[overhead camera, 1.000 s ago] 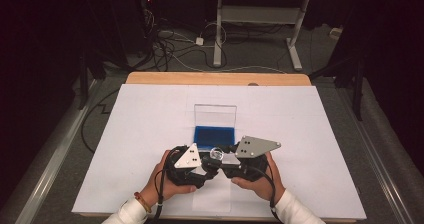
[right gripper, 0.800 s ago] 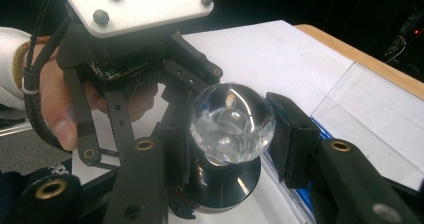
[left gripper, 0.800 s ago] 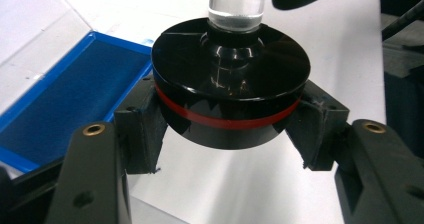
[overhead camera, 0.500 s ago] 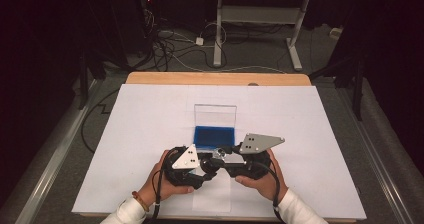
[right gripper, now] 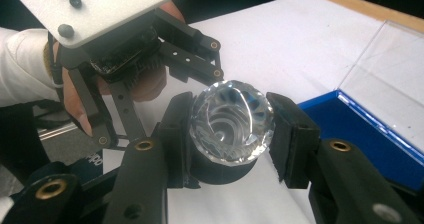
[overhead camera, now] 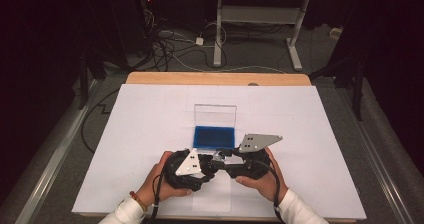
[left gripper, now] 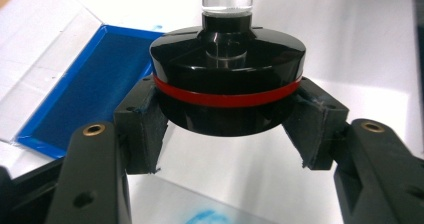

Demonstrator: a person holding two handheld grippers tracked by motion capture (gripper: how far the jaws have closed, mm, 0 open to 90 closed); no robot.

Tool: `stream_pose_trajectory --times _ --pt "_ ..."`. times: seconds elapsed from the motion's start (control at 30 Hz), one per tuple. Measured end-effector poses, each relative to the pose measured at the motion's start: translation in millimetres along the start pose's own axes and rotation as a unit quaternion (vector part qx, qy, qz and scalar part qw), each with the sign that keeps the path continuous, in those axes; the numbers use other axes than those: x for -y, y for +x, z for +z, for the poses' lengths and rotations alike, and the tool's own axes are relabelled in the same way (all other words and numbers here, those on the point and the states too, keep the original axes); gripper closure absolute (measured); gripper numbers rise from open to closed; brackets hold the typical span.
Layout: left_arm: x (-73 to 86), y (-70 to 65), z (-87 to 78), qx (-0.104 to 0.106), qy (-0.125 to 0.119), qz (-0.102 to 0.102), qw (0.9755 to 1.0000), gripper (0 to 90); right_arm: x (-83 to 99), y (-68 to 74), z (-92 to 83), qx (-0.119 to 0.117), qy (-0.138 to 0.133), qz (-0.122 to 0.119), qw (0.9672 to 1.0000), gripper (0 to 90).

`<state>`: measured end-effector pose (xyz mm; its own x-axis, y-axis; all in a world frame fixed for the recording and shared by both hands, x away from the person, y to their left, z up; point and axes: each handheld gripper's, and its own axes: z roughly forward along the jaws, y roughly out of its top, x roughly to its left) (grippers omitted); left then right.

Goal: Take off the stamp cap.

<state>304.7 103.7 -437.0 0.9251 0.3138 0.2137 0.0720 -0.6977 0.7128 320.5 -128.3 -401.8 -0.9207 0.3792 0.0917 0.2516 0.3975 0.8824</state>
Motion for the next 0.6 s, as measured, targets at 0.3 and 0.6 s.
stream_pose_trajectory --times 0.3,0.6 --pt "8.4 10.7 5.5 0.033 -0.006 -0.060 0.9976 37.1 0.1 3.2 -1.1 0.011 -0.005 -0.021 0.9997 57.1" --pt "14.9 16.5 -2.5 0.023 -0.016 -0.067 0.9974 37.0 -8.4 0.3 -34.7 0.048 -0.034 -0.031 0.9978 57.1"
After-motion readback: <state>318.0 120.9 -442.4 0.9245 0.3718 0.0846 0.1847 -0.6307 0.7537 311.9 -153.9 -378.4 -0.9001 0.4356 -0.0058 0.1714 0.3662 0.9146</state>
